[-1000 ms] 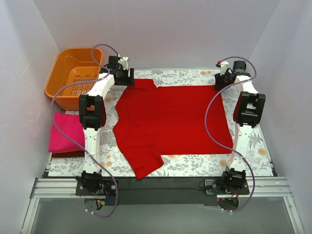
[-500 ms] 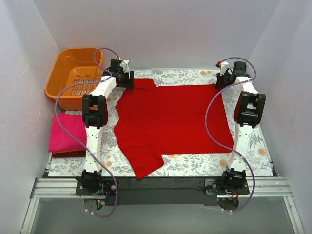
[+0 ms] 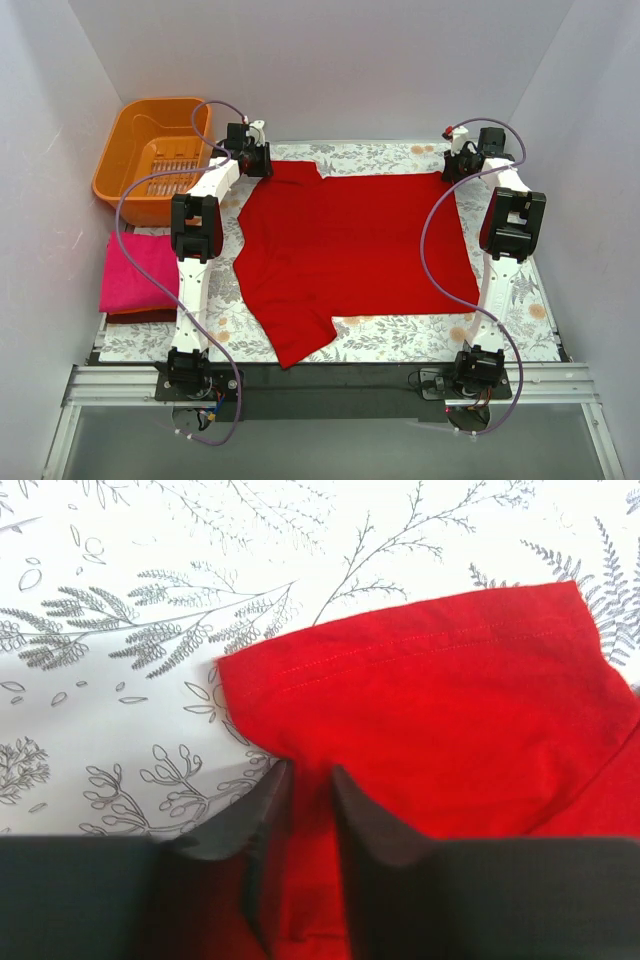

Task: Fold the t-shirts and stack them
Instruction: Fold the tshirt

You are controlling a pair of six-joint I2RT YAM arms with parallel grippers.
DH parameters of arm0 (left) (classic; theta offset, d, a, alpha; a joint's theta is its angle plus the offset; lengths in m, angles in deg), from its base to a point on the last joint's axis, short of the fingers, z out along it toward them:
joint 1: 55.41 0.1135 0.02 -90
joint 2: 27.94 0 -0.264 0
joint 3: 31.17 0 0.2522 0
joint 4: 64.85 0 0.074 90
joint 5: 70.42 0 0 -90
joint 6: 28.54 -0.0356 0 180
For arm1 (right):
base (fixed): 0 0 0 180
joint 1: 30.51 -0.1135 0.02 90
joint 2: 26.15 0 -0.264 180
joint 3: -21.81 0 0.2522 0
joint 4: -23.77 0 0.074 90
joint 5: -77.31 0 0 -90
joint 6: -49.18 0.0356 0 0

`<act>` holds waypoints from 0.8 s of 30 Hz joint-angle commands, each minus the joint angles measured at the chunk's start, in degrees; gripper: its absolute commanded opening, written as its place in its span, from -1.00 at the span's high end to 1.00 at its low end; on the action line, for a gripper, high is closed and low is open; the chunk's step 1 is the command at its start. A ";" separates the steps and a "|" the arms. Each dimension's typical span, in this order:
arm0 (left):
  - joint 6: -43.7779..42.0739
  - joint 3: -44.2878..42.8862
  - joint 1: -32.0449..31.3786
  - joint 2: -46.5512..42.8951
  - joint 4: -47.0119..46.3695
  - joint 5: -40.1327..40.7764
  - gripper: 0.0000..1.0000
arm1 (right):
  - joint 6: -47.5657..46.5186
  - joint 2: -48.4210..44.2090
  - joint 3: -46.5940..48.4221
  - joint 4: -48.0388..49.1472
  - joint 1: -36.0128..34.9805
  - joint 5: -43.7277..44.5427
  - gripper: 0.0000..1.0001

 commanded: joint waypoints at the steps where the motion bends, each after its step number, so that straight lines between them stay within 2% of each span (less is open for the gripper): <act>1: -0.58 -1.83 0.30 -1.29 -2.82 0.67 0.64 | -0.66 -1.78 -1.96 -3.07 0.03 -0.29 0.97; 3: -0.76 -0.69 0.47 -2.26 -4.57 1.64 1.00 | -0.57 -2.40 -2.05 -3.07 0.03 -0.64 0.97; 12: -5.32 8.27 0.74 -13.33 -10.99 -2.05 1.00 | -0.92 -7.59 -3.72 -3.07 0.82 -2.84 0.97; 16: -7.70 15.55 0.74 -17.81 -11.78 -2.93 1.00 | -1.98 -9.96 -5.74 -3.07 1.00 -3.98 0.97; 24: -7.44 24.71 0.74 -25.64 -14.16 -4.86 1.00 | -4.00 -14.00 -9.69 -3.42 1.26 -5.74 0.97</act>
